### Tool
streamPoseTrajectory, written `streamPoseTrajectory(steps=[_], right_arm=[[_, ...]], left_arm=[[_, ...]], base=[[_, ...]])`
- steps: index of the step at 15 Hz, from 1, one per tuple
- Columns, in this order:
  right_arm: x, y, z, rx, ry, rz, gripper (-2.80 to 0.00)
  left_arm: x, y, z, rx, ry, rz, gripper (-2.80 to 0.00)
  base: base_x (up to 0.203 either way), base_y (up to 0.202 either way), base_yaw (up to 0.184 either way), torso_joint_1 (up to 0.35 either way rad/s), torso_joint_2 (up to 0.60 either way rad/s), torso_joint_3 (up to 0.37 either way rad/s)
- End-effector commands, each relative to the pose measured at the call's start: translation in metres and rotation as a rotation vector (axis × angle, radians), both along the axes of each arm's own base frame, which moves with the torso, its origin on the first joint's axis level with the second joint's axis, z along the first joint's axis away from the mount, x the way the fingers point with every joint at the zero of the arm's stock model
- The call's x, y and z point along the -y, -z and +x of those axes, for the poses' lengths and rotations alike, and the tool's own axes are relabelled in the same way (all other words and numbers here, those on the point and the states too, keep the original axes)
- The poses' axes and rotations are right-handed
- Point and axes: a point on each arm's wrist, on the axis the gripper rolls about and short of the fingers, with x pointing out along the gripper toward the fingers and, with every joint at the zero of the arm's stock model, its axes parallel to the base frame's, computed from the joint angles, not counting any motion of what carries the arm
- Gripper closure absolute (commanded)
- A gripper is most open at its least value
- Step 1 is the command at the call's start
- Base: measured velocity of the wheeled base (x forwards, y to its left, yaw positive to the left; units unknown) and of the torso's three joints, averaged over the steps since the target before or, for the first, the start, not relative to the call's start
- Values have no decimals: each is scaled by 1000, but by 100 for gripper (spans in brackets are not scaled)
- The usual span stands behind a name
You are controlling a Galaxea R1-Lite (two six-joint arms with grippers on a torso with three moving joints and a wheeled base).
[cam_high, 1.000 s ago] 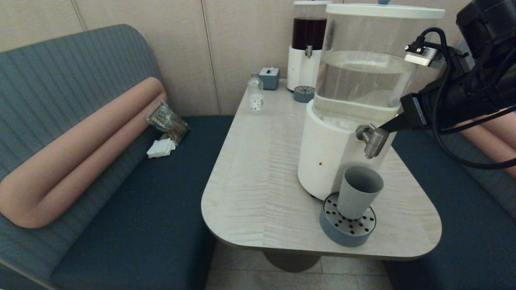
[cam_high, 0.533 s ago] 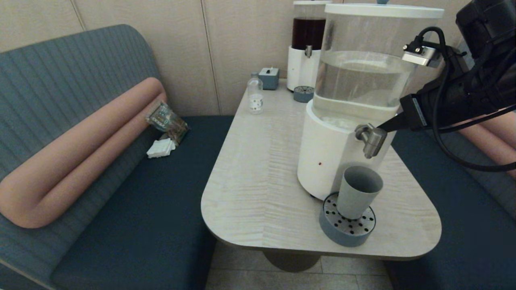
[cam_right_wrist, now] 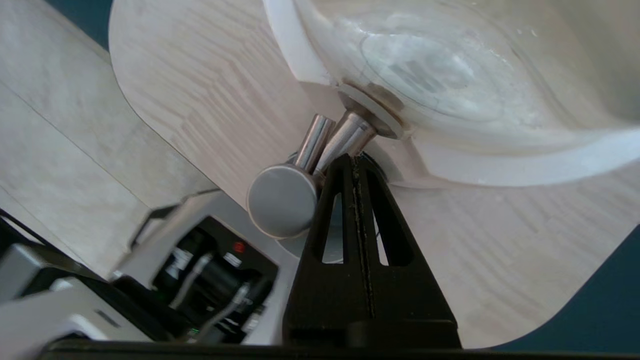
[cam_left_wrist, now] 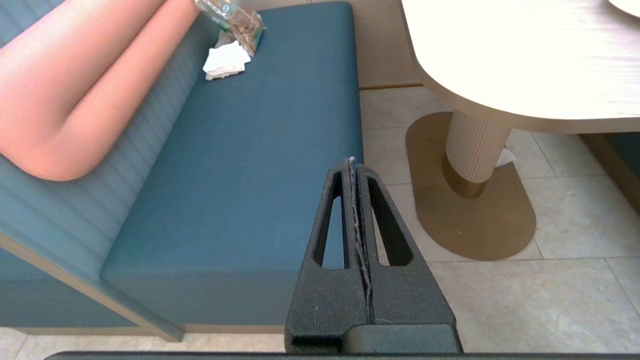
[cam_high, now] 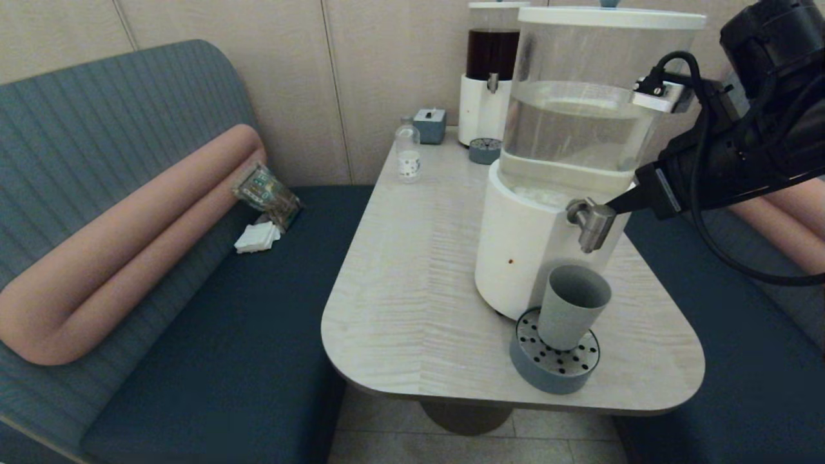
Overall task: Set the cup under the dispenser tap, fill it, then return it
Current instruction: Turn on the faucet
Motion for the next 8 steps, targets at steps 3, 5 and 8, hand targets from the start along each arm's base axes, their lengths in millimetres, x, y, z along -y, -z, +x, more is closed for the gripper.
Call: streamPoseTrajectory(steps=[3,5,8], right_arm=[[-1,4,5,15,-29,-35,0],[-1,2,6,34,-29,-30,0],[-1,1,6,43,-27,-30,0]], left_arm=[[0,0,0,-1,0,0,0],[0,0,0,-2,0,0,0],[0,0,0,-1,0,0,0]], base=[[0,0,0,0,0,0],[0,0,0,0,0,0],[0,0,0,0,0,0]])
